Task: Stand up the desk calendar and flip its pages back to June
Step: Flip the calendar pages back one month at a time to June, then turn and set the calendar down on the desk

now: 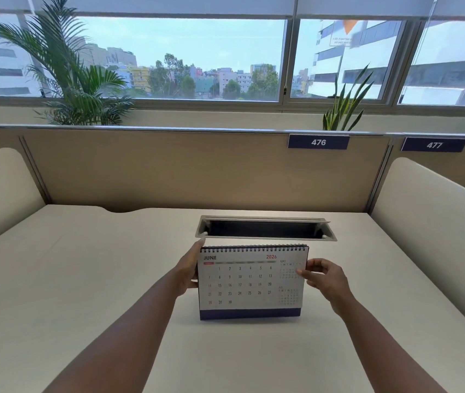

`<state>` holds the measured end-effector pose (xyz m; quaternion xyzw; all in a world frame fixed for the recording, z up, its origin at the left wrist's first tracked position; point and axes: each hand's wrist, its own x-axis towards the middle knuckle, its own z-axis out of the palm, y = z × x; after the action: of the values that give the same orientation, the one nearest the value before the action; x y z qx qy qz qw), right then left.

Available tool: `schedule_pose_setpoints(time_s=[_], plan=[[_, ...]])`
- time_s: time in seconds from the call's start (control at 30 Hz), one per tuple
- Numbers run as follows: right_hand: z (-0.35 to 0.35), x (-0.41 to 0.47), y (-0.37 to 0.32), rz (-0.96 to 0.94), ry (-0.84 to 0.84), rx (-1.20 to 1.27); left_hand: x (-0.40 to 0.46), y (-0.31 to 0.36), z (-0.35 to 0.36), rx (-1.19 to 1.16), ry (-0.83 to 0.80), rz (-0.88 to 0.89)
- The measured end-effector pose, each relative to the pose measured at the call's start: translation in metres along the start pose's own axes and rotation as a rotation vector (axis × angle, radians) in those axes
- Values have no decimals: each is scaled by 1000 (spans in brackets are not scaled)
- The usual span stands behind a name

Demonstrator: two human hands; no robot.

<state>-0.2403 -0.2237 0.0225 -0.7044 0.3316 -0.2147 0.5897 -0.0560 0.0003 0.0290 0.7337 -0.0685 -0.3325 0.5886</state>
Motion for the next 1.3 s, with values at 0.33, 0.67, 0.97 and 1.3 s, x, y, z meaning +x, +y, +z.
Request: schedule_pose_setpoints(time_s=[0.33,0.67,0.97,1.3], plan=[[-4,2,25,37,-174,101,9,-7,22,-71,-63,93],[-53,26,40,-9,18,276,49,17,89,-78,-182,197],[-83,50,48,-28,123,283,88,40,132,-22,-239,175],[-73,51,87,93,159,177,94,31,133,153,-291,51]])
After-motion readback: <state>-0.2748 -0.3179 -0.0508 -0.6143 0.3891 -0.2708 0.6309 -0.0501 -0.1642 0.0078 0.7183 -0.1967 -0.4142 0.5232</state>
